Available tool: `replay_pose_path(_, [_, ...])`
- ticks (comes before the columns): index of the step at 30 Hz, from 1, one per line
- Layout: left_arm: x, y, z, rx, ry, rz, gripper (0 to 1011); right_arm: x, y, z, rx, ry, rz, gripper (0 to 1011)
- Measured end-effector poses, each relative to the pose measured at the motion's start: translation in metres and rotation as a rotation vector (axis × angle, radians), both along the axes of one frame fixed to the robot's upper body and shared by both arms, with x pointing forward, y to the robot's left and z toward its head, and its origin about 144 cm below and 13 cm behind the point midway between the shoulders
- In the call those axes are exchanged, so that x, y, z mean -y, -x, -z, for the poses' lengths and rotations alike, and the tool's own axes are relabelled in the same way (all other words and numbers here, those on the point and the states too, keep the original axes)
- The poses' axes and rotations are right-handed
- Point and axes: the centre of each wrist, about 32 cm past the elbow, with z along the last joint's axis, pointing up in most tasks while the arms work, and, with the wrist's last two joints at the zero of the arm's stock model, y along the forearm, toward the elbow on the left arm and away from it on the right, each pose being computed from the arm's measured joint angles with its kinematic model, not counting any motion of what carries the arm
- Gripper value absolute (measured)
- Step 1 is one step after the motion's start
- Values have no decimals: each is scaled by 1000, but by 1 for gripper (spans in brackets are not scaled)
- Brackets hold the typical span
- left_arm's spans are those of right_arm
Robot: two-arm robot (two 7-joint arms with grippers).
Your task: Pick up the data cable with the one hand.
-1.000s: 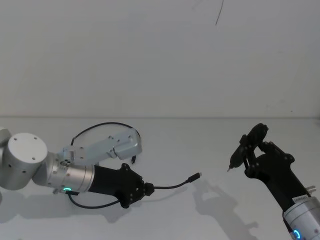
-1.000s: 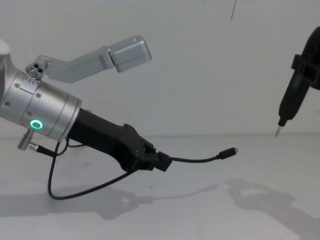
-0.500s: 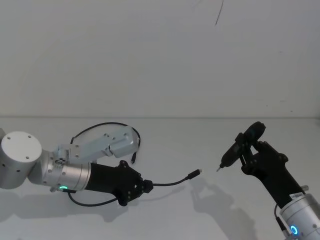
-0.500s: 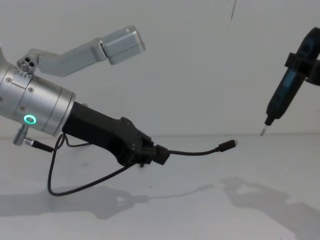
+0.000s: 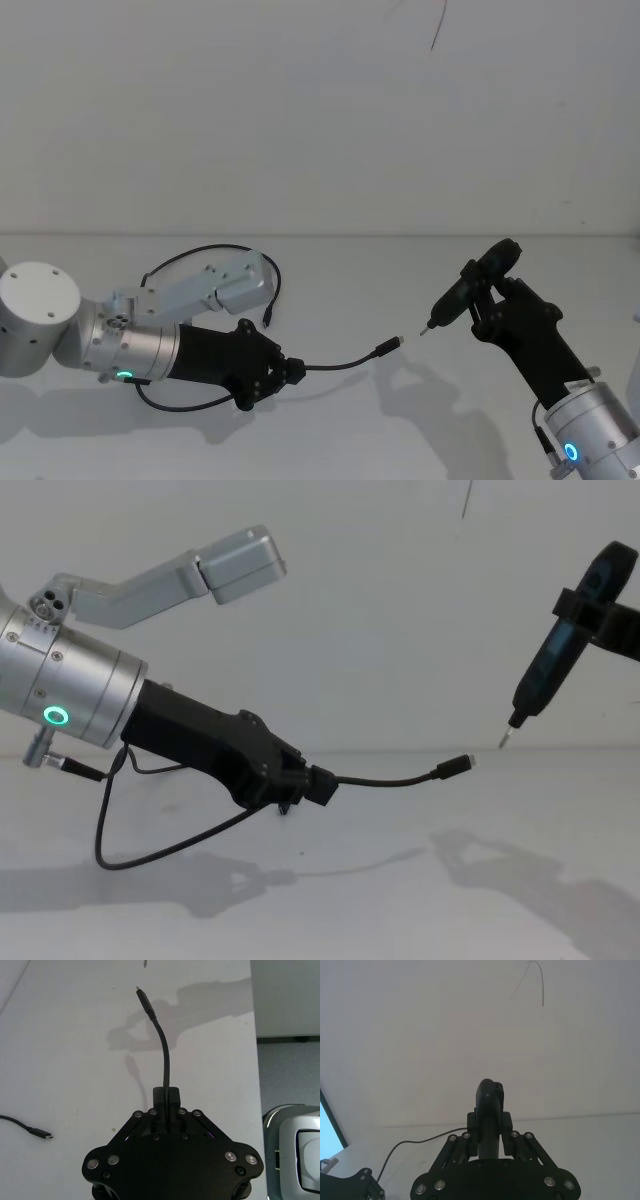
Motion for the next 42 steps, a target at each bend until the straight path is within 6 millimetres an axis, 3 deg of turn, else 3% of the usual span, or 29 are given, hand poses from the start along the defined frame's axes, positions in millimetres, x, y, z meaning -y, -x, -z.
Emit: replay_pose_path(42, [-1, 0, 0, 3, 2, 1, 49, -3, -13, 4, -56, -69, -35, 263])
